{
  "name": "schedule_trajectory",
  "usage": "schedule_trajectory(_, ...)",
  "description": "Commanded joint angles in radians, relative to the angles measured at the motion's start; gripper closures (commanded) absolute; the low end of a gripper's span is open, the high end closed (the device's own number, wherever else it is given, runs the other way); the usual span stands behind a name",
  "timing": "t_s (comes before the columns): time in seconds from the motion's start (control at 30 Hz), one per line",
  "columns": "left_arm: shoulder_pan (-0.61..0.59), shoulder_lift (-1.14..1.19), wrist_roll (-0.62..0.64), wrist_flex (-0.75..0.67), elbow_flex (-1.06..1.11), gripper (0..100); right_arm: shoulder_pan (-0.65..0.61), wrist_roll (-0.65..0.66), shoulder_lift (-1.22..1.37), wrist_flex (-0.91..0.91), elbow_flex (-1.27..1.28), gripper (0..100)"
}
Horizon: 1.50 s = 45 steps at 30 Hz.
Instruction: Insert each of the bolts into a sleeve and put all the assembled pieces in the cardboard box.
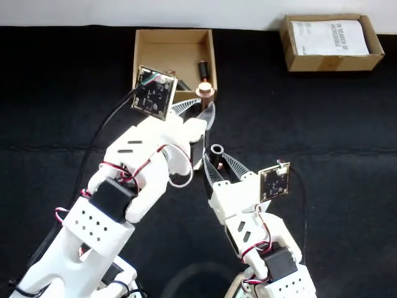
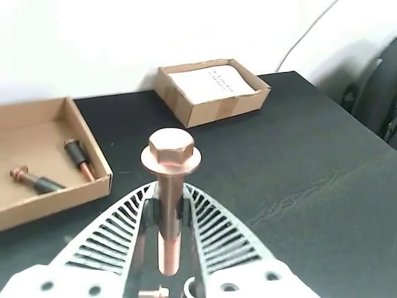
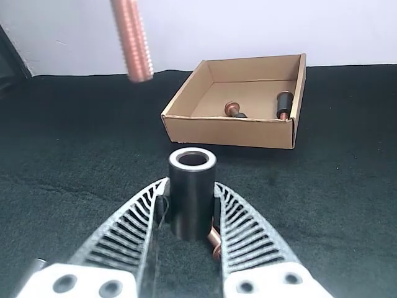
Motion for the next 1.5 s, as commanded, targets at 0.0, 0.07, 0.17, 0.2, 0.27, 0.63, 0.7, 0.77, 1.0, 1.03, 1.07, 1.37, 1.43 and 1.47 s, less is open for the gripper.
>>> schedule_trajectory(0.0,0.039,-0.035,-0.018,-0.029,0.018,99,-0.01,0.009,-0.015,-0.022,0.12,99.1)
schedule_trajectory(0.07,0.056,-0.035,-0.018,-0.029,0.041,99,-0.01,0.009,-0.015,-0.022,0.12,99.1)
schedule_trajectory(0.17,0.059,-0.035,-0.015,-0.038,0.067,99,-0.01,0.012,-0.013,-0.022,0.12,99.1)
schedule_trajectory(0.2,0.059,-0.035,-0.015,-0.055,0.079,99,-0.01,0.014,-0.013,-0.022,0.12,99.1)
schedule_trajectory(0.27,0.058,-0.035,-0.017,-0.092,0.104,99,-0.01,0.014,-0.013,-0.022,0.12,99.1)
schedule_trajectory(0.63,0.087,-0.025,-0.012,-0.186,0.154,99,-0.01,0.014,-0.013,-0.022,0.12,99.1)
schedule_trajectory(0.7,0.093,-0.025,-0.012,-0.186,0.156,99,-0.008,0.014,-0.013,-0.022,0.12,99.1)
schedule_trajectory(0.77,0.097,-0.025,-0.012,-0.186,0.165,99,-0.007,0.014,-0.013,-0.022,0.12,99.1)
schedule_trajectory(1.0,0.096,-0.025,-0.017,-0.186,0.193,99,-0.005,0.014,-0.013,-0.021,0.113,99.1)
schedule_trajectory(1.03,0.096,-0.025,-0.017,-0.184,0.199,99,-0.005,0.014,-0.013,-0.021,0.113,99.1)
schedule_trajectory(1.07,0.096,-0.025,-0.018,-0.187,0.209,99,-0.005,0.014,-0.013,-0.021,0.113,99.1)
schedule_trajectory(1.37,0.093,-0.035,-0.087,-0.19,0.312,99,-0.004,0.014,-0.013,-0.019,0.111,99.1)
schedule_trajectory(1.43,0.093,-0.035,-0.091,-0.187,0.317,99,-0.002,0.014,-0.013,-0.019,0.111,99.1)
schedule_trajectory(1.47,0.093,-0.035,-0.091,-0.186,0.315,99,0.002,0.014,-0.013,-0.019,0.111,99.1)
